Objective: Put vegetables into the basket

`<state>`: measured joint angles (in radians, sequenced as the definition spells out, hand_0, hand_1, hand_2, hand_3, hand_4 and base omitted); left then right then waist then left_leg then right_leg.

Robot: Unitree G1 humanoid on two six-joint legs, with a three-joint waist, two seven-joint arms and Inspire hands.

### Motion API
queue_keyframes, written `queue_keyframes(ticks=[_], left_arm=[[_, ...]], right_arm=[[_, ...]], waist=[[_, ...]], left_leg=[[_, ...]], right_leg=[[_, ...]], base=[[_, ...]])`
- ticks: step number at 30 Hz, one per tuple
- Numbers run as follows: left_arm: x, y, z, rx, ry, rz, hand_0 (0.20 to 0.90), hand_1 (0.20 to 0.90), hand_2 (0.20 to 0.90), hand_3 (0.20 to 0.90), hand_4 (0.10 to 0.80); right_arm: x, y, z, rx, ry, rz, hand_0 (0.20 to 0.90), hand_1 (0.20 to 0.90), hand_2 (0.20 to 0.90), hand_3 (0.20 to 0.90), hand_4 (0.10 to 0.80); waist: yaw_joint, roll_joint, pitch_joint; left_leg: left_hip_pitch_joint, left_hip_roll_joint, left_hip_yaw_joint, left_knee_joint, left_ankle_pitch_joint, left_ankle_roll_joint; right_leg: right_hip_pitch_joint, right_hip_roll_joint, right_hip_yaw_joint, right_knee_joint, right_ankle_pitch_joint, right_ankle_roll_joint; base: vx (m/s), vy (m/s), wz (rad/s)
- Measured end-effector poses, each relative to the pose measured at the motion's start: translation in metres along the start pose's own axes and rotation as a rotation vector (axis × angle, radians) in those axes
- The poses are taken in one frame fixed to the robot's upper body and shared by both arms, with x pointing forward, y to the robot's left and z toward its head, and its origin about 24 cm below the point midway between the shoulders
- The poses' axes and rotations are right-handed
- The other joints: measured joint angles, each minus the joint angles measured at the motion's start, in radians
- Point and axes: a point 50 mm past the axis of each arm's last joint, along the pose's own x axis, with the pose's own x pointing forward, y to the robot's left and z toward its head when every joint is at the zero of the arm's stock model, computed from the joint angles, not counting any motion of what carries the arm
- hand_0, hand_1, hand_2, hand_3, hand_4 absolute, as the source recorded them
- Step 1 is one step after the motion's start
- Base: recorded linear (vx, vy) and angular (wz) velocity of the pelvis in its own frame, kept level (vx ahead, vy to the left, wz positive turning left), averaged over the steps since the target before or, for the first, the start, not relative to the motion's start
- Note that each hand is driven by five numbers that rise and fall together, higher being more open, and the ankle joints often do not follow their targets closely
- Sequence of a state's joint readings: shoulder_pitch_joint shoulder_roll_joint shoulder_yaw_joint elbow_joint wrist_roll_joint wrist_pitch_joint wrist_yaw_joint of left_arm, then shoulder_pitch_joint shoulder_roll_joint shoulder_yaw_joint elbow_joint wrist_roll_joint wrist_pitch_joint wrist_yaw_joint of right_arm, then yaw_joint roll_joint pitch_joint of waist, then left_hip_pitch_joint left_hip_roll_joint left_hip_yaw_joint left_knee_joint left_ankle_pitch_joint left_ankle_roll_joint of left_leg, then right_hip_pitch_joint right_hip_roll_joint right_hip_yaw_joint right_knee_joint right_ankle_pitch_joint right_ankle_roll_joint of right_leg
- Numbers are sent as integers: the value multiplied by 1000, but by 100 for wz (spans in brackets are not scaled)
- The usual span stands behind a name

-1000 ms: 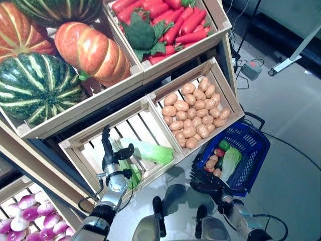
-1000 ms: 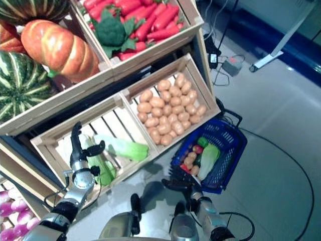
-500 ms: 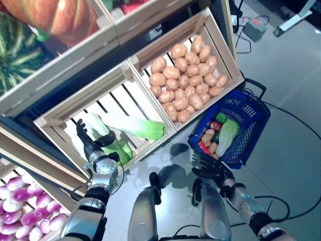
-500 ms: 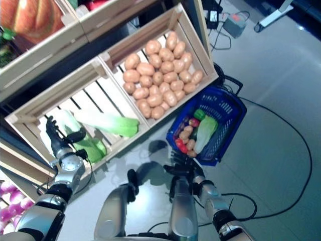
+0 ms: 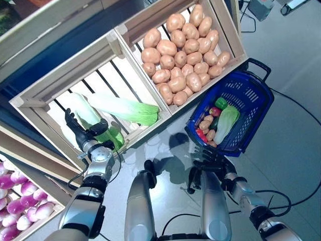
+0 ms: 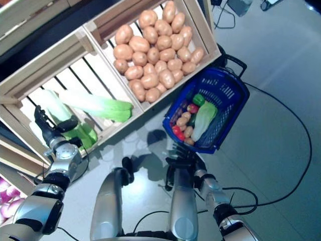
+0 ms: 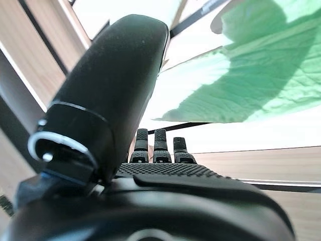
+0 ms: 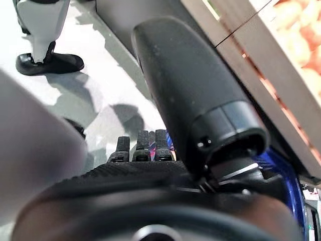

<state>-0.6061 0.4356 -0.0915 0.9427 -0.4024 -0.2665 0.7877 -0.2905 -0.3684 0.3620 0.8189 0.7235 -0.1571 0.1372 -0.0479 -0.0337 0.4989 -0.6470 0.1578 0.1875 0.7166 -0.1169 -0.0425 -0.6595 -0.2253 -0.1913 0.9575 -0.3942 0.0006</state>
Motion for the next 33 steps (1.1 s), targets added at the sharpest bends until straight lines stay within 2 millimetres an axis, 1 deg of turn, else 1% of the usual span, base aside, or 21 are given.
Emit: queue_keyframes(ticks=[4,9,16,18,19,20,21,24,27,28,30,33], left_arm=[[14,8,16,9,-30,62,900,900,900,900,800],[25,11,30,-3,-22,95,900,900,900,900,800],[31,3,51,-46,-27,97,900,900,900,900,800],[34,1,63,-76,-30,95,900,900,900,900,800],[35,0,66,-75,-34,95,900,900,900,900,800],[39,2,74,-80,-46,100,900,900,900,900,800],[40,2,77,-85,-45,105,900,900,900,900,800],[46,7,86,-100,-28,154,900,900,900,900,800],[56,20,96,-88,-25,193,900,900,900,900,800],[60,22,102,-83,-23,199,900,900,900,900,800],[65,27,110,-84,-13,216,900,900,900,900,800],[70,32,116,-75,2,231,900,900,900,900,800]], right_arm=[[3,-5,14,-1,-35,-11,900,900,900,900,800],[3,-11,23,21,-69,-30,900,900,900,900,800],[0,-21,39,22,-118,-56,900,900,900,900,800],[-1,-23,44,10,-132,-58,900,900,900,900,800],[-1,-23,45,9,-136,-57,900,900,900,900,800],[-2,-23,48,4,-150,-53,900,900,900,900,800],[-2,-23,50,1,-154,-52,900,900,900,900,800],[-3,-24,54,-8,-170,-48,900,900,900,900,800],[-4,-26,59,-21,-195,-48,900,900,900,900,800],[-5,-28,61,-26,-203,-53,900,900,900,900,800],[-6,-29,63,-30,-213,-55,900,900,900,900,800],[-7,-30,65,-28,-226,-55,900,900,900,900,800]], waist=[[-18,-10,9],[-20,-10,12],[-23,-9,22],[-23,-10,23],[-24,-10,24],[-30,-10,25],[-32,-10,25],[-37,-10,25],[-41,-10,25],[-42,-10,25],[-43,-10,25],[-44,-10,25]], left_leg=[[-62,2,-17,57,-19,2],[-130,15,-23,121,-41,3],[-238,17,-47,212,-62,2],[-283,21,-53,240,-64,1],[-292,22,-55,247,-64,1],[-316,26,-59,266,-68,1],[-323,26,-61,273,-69,2],[-350,29,-66,297,-73,1],[-383,33,-69,320,-72,1],[-394,34,-69,323,-72,1],[-410,34,-69,328,-72,1],[-421,35,-67,334,-72,1]], right_leg=[[-46,-6,-3,43,-17,-5],[-103,-7,-3,93,-32,-9],[-198,-19,-4,180,-60,-21],[-242,-19,-3,208,-63,-26],[-250,-19,-3,215,-64,-27],[-270,-19,-4,230,-68,-29],[-276,-19,-5,237,-72,-34],[-303,-20,-2,261,-78,-33],[-339,-20,1,288,-82,-38],[-352,-20,3,294,-85,-44],[-371,-21,4,302,-85,-44],[-385,-21,9,309,-85,-44]], base=[[20,45,6],[13,27,0],[6,46,5],[2,16,0],[0,33,0],[0,0,0],[-14,39,-1],[-10,34,-1],[1,42,-1],[0,38,1],[1,18,1],[-1,19,-2]])
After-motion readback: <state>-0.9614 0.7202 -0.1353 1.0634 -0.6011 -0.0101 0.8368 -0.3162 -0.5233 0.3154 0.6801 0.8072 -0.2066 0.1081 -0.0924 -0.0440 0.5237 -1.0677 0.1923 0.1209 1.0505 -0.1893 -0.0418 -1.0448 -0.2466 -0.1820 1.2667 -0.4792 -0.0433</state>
